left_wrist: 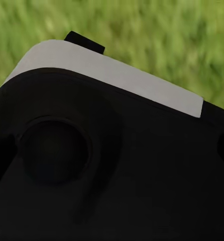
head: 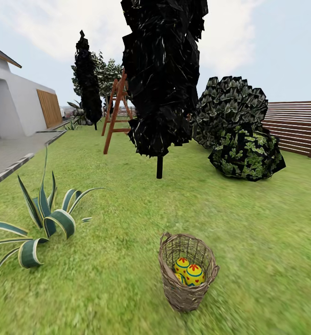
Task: Take the three Easter eggs out of the wicker basket on the lawn in the garden, then place them on the lawn next to a single tree (choose any tree) so that all three eggs are next to the same tree and none are left in the basket.
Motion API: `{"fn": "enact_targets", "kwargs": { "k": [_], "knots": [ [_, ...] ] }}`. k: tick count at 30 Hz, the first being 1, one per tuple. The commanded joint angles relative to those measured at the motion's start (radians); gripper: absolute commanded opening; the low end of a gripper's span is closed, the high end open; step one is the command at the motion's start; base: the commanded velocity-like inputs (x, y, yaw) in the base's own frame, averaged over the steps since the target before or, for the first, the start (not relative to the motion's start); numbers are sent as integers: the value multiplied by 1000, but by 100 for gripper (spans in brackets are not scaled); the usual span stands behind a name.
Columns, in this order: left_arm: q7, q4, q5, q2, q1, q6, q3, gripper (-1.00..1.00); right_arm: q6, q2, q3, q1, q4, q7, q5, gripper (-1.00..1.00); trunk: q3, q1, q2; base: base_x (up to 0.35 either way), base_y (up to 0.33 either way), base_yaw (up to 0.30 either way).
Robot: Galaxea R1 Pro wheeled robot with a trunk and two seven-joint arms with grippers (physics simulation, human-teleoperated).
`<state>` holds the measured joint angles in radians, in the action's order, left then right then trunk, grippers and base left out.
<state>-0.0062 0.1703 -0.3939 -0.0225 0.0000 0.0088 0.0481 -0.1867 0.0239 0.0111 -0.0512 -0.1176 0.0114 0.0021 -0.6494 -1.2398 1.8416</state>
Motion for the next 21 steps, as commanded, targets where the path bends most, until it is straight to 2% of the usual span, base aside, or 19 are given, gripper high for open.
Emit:
{"fn": "enact_targets", "kwargs": {
  "k": [1,4,7,9,12,14,16,19,21],
  "knots": [
    [3,29,0,0,0,1,4,100,-3,0,3,0,-35,1,1,100,-1,0,0,0,0,0],
    [8,127,3,3,0,0,4,100,1,1,5,-1,-112,-3,3,100,-1,0,0,0,0,0],
    [43,238,6,7,0,1,4,100,4,1,5,-5,-212,-63,4,100,-1,0,0,0,0,0],
    [99,338,7,6,0,2,1,100,6,0,5,-19,-291,-150,5,100,-1,0,0,0,0,0],
    [178,453,7,3,0,4,-4,100,7,-2,3,-39,-382,-233,5,100,-1,0,0,0,0,0],
    [212,532,6,-1,0,6,-14,100,10,-2,2,-50,-450,-259,5,100,-1,0,0,0,0,0],
    [229,597,6,-18,0,5,-44,100,11,-3,1,-55,-511,-271,5,100,-1,0,0,0,0,0],
    [237,623,6,-32,0,4,-73,100,5,-4,-1,-57,-534,-274,4,100,-1,0,0,0,0,0],
    [235,625,3,-35,0,2,-76,100,2,-4,-2,-57,-537,-275,3,100,-1,0,0,3,0,0]
  ]
}}
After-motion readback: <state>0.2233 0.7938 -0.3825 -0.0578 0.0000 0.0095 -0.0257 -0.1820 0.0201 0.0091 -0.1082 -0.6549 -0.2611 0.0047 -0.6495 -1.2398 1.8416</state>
